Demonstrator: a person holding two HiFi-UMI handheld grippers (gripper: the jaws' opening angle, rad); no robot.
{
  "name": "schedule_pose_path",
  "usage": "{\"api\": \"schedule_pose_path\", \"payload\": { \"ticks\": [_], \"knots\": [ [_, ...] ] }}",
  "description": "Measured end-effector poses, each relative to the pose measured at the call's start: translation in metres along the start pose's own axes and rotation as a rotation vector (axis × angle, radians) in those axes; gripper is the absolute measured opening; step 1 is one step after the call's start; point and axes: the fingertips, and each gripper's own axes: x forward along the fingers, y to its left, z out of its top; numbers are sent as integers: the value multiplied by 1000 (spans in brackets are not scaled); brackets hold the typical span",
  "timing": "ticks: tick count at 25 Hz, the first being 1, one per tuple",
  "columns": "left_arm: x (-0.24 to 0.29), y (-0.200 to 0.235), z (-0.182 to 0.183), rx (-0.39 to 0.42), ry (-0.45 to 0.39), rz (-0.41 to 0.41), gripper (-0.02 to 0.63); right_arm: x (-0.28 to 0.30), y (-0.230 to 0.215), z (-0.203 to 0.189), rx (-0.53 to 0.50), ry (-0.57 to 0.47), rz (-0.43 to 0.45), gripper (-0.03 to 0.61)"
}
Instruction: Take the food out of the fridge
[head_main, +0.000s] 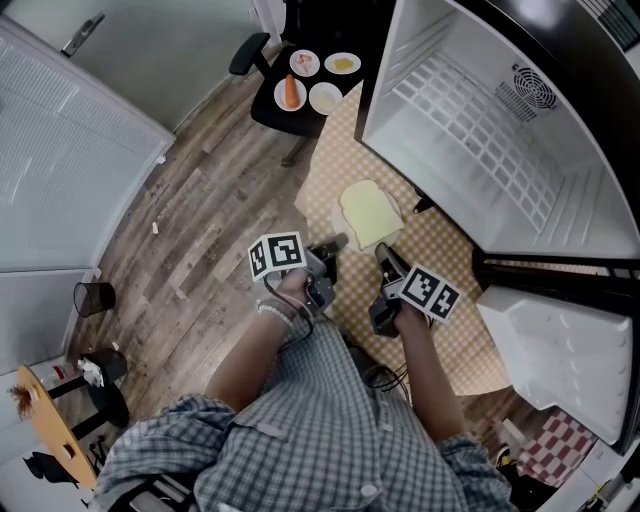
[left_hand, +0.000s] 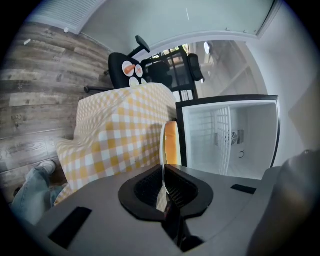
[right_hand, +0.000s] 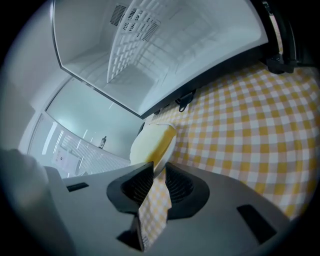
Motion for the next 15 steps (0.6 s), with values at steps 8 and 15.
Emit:
{"api": "schedule_pose_path", "payload": {
  "ticks": [8,15],
  "knots": [
    [5,17,-5,58,50,96,34,6,-12,-7,-8,39,-30,57],
    [9,28,-7,267,129,278,69,10,-17,-11,-93,73,-81,58]
  ]
}}
